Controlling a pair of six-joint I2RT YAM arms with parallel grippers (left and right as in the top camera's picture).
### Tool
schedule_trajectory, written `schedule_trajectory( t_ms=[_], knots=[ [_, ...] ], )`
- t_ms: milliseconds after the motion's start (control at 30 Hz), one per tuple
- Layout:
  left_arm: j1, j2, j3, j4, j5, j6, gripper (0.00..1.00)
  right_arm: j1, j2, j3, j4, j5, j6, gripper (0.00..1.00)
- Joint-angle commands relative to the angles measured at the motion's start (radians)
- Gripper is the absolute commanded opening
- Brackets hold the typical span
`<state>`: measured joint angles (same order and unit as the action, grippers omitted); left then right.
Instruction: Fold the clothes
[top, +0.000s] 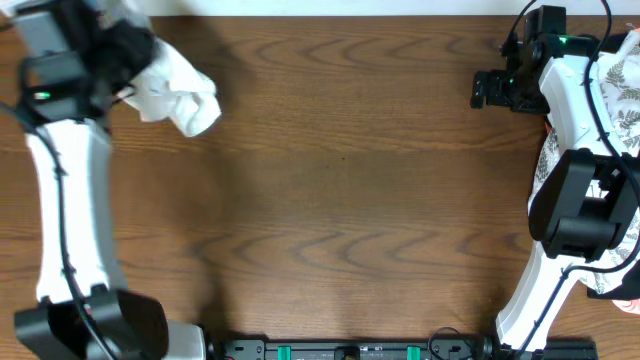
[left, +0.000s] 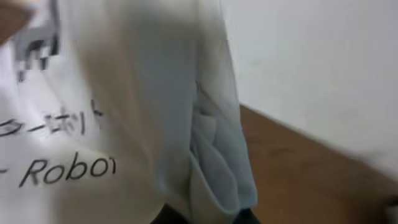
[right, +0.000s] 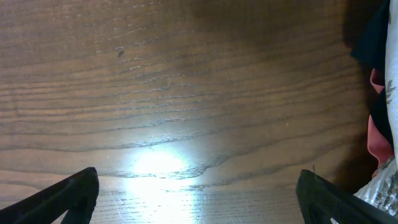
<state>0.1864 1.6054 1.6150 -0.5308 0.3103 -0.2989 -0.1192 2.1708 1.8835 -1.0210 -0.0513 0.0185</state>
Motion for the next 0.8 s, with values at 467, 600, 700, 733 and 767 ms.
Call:
schedule_trajectory(
  t_ms=[467, 600, 700, 733, 767],
  knots=[
    [-0.365, 0.304, 0.019, -0.006, -0.462, 0.496, 0.06, 0.002, -0.006, -0.003, 0.0, 0.006, 0.011, 0.99],
    [-0.432, 0.338, 0.019, 0.004, -0.461, 0.501, 0.06, 0.002, -0.006, -0.003, 0.0, 0.006, 0.011, 0.99],
    [-0.488, 0.349, 0.016, 0.004, -0.46, 0.5, 0.06, 0.002, -0.006, -0.003, 0.0, 0.006, 0.011, 0.99],
    [-0.505, 0.352, 0.013, 0.005, -0.46, 0.5, 0.06, 0.002, -0.006, -0.003, 0.0, 0.006, 0.011, 0.99],
    [-0.522, 0.354, 0.01, 0.005, -0.46, 0.5, 0.06, 0.002, -0.006, -0.003, 0.0, 0.006, 0.011, 0.99]
  ],
)
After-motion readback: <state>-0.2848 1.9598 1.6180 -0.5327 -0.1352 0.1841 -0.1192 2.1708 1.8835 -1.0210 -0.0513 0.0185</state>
